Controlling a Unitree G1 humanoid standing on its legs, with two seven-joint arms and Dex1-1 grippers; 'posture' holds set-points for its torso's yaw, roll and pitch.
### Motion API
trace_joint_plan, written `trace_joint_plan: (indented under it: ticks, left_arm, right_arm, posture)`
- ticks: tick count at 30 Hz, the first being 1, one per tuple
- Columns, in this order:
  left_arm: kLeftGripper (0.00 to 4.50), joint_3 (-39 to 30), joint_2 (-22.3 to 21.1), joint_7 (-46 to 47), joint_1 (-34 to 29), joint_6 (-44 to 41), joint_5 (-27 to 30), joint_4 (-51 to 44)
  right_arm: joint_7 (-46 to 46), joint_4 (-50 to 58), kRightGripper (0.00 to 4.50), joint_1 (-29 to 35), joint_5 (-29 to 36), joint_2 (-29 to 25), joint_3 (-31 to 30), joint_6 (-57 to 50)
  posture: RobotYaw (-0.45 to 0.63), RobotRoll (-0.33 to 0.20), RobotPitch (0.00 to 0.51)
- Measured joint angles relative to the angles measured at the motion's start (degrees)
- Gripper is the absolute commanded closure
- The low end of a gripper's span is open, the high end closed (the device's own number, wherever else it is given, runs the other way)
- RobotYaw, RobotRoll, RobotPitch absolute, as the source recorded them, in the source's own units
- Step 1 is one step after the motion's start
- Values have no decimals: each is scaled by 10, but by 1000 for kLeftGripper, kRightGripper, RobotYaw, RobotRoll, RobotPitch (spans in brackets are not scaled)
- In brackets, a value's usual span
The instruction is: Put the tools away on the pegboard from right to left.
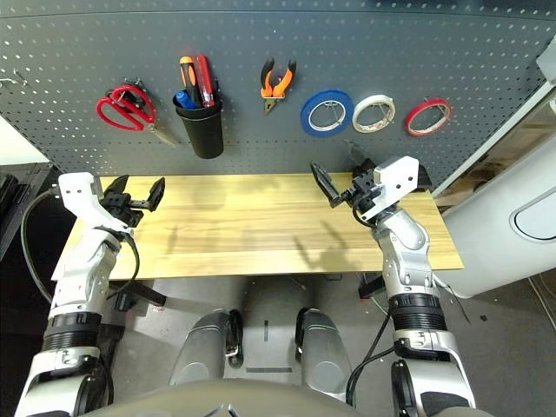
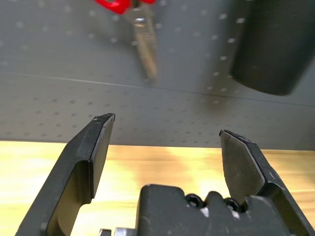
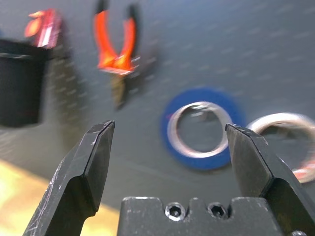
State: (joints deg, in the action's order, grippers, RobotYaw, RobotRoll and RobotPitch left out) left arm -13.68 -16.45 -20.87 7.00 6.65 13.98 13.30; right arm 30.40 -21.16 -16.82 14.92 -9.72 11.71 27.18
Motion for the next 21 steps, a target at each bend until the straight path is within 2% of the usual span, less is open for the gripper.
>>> trace_joint_plan:
  ticks: [3,8,13,21]
  left_arm:
    - [16,-17,9,3,-7,41,5,20]
    - [16,-29,14,36,-4,84,-3,30]
    - [16,-33,14,71,6,94,-12,30]
    - [16,-33,17,87,14,102,-16,41]
  right_arm:
    - [-59,-46,0,-1,-30,0,11,37]
    - [-105,-113,0,11,-67,-3,9,75]
    - [-108,-148,0,9,-66,-15,8,82]
    - [-85,-148,0,11,-42,-28,8,82]
  posture:
    - [-57,0,67]
    - [-72,0,67]
    - [-91,0,71]
    - [-81,0,60]
